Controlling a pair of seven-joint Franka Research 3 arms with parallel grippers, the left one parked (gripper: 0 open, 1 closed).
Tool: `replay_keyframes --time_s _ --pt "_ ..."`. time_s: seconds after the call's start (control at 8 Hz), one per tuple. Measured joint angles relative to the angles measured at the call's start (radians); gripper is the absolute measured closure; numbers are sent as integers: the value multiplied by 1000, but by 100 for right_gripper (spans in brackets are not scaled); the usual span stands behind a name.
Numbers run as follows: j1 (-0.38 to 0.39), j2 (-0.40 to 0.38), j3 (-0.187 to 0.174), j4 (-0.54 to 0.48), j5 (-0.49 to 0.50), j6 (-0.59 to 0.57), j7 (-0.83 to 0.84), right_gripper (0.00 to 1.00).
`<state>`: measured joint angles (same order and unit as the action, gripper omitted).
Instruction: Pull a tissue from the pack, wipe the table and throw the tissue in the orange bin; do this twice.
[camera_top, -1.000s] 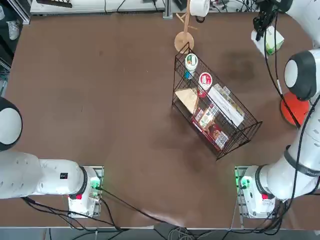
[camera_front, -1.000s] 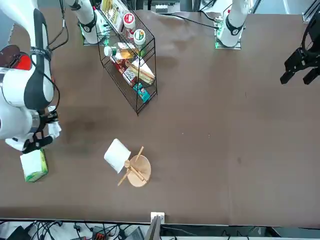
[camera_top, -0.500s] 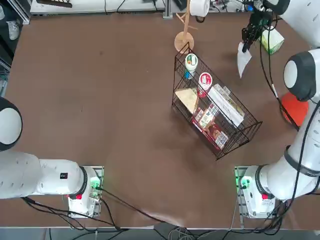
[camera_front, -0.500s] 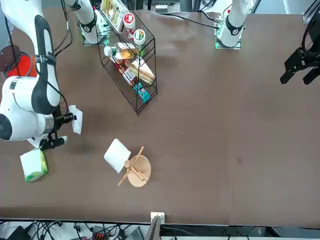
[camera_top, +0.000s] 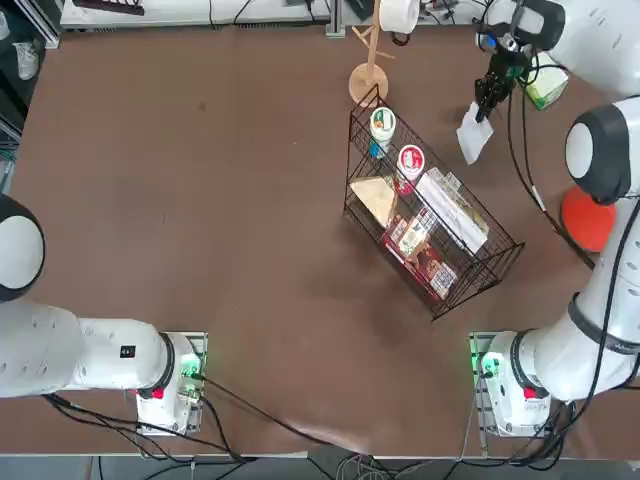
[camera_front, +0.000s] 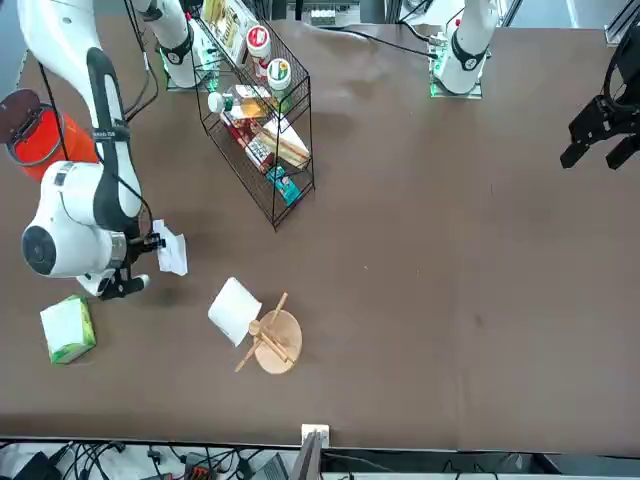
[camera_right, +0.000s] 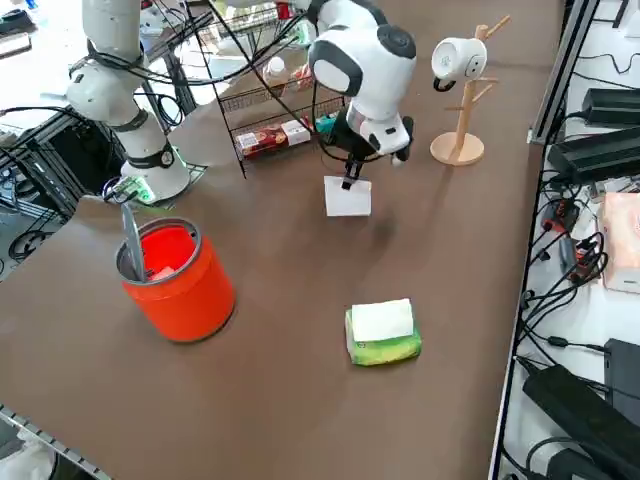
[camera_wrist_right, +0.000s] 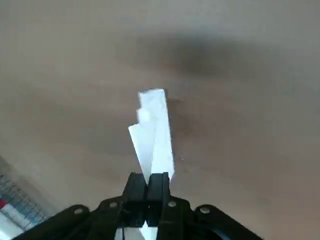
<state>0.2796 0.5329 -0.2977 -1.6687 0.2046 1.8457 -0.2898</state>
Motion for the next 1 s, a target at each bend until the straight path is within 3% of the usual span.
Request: replay_keyframes --time_s 0.38,1.0 --pt "-5 11 -8 -26 -134 45 0 99" --pt "49 90 0 -33 -137 110 141 99"
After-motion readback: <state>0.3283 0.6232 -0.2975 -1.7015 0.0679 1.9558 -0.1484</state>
